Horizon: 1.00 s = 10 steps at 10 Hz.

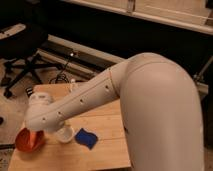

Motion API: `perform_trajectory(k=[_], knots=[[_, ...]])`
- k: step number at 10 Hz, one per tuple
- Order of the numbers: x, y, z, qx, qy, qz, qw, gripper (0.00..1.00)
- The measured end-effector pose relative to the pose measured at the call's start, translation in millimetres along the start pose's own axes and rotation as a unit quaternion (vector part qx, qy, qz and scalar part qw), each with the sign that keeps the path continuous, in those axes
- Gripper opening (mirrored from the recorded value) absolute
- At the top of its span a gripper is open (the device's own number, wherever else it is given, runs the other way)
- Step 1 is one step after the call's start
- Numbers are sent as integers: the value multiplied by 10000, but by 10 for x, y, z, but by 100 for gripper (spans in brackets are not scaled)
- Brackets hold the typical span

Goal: Place the ceramic cup over the eraser

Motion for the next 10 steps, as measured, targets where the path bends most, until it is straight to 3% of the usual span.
perform_trajectory(k=[1, 4, 8, 10], knots=[[274, 138, -234, -37, 266, 167, 9995, 0], [1016, 421, -788, -164, 762, 328, 9964, 0], [1821, 118, -1214, -126, 968, 85, 9952, 0], [2102, -84, -1301, 1, 969, -48, 9953, 0]])
